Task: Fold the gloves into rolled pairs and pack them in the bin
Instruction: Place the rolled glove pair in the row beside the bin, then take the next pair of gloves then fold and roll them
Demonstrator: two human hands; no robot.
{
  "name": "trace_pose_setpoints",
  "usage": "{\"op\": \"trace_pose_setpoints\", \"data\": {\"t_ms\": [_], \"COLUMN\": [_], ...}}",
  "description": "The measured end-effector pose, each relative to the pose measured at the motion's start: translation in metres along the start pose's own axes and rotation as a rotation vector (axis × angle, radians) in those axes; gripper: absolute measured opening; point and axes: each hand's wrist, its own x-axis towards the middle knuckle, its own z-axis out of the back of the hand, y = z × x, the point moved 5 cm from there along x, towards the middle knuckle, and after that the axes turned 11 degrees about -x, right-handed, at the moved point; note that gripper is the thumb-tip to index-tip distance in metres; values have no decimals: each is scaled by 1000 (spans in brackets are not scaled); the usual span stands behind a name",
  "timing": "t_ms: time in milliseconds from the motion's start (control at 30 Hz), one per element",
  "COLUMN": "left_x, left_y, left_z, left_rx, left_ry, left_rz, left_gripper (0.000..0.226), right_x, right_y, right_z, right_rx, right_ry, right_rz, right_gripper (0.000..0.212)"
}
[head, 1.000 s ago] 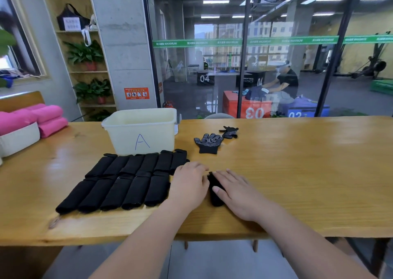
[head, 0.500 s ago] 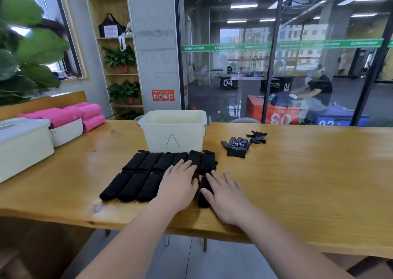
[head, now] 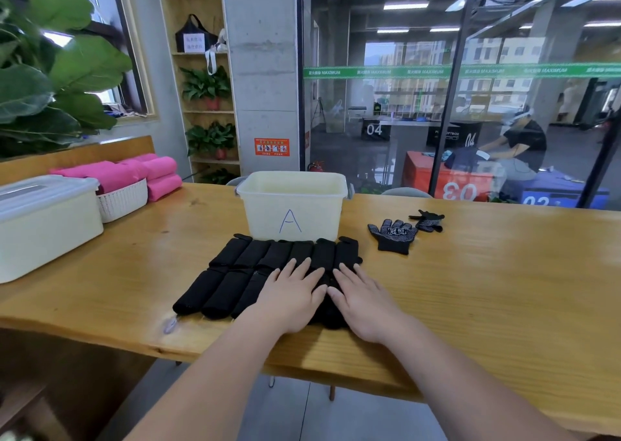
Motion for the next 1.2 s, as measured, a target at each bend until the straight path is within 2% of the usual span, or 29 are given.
{"op": "trace_pose_setpoints", "data": {"t_ms": [233,500,733,967,1200], "left_x": [-1,3,28,71,114], "left_y": [1,-12,-67,-136,-183], "left_z": [-3,7,-3,-35,-75], "left_rx": [27,-69,-63,-22,-113], "left_ry": [-8,-74,-55,-12,-24], "left_rz": [0,7,-85,-180,-98], "left_gripper": [58,58,59,63,65], "right_x": [0,-4,-5,-19,-24], "right_y": [0,-29,-106,-177,-222], "right_z": [-1,15,21,16,11], "right_rx": [16,215,85,-42,-136], "right_ry": [-3,-116,-121,-110,-146], "right_rz": [3,-9,-97,-205,-260], "right_gripper": [70,67,74,71,72]}}
